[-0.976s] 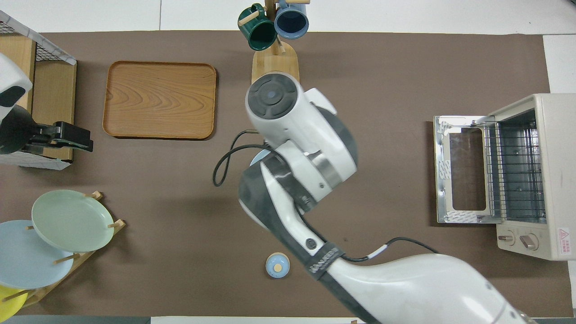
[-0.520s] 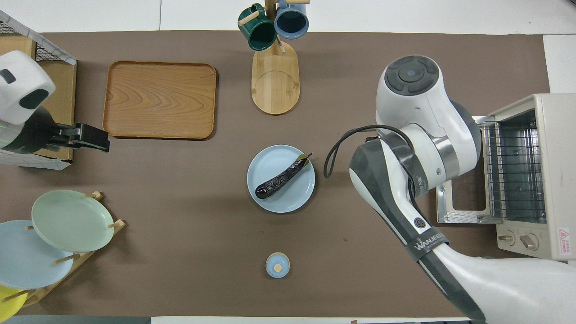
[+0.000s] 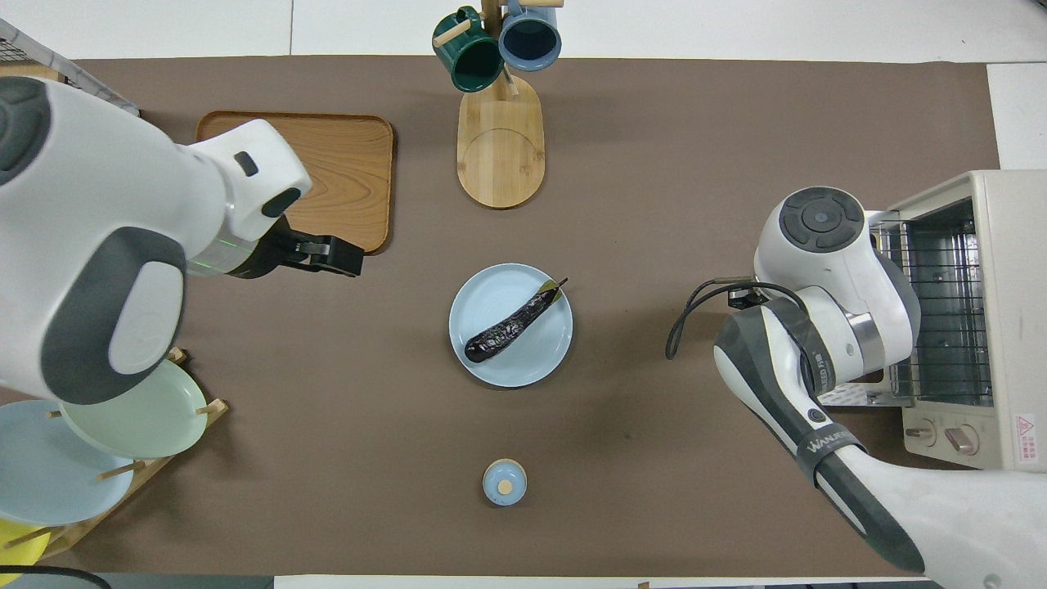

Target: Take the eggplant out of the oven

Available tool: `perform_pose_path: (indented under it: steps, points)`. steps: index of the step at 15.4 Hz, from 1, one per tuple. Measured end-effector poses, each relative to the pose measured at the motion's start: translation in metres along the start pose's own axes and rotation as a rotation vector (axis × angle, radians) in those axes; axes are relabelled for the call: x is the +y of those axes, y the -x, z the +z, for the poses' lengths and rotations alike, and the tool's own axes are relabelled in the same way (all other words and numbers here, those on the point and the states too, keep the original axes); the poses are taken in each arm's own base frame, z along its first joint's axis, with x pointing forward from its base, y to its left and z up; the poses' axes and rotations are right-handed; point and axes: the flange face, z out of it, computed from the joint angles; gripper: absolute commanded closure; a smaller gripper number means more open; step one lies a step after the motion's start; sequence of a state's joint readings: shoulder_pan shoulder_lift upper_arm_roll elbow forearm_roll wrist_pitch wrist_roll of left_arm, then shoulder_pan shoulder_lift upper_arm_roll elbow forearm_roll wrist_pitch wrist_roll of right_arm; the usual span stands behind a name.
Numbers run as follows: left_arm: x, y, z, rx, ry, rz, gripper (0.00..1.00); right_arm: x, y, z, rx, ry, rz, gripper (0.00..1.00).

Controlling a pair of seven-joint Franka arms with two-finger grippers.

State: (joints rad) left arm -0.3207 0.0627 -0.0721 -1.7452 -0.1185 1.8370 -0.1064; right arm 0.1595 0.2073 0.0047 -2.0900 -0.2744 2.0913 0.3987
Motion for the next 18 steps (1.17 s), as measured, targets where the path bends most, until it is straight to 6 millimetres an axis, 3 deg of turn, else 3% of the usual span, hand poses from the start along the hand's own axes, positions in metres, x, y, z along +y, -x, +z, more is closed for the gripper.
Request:
perform_pose_path:
  steps: [4, 11, 15, 18]
  points:
    - [0.057, -0.006, 0.075, -0.027, 0.030, 0.111, 0.00, 0.007, 0.001, 0.010, 0.004, -0.004, 0.001, 1.00]
    - [0.126, 0.035, 0.179, -0.027, 0.024, 0.310, 0.00, 0.019, -0.001, 0.018, 0.004, -0.012, 0.006, 1.00]
    - [0.137, 0.037, 0.216, -0.054, 0.020, 0.402, 0.00, 0.020, -0.001, 0.017, 0.012, 0.009, -0.122, 1.00]
    - [0.138, 0.035, 0.232, -0.051, 0.020, 0.422, 0.00, 0.021, -0.004, 0.001, -0.013, 0.032, -0.214, 1.00]
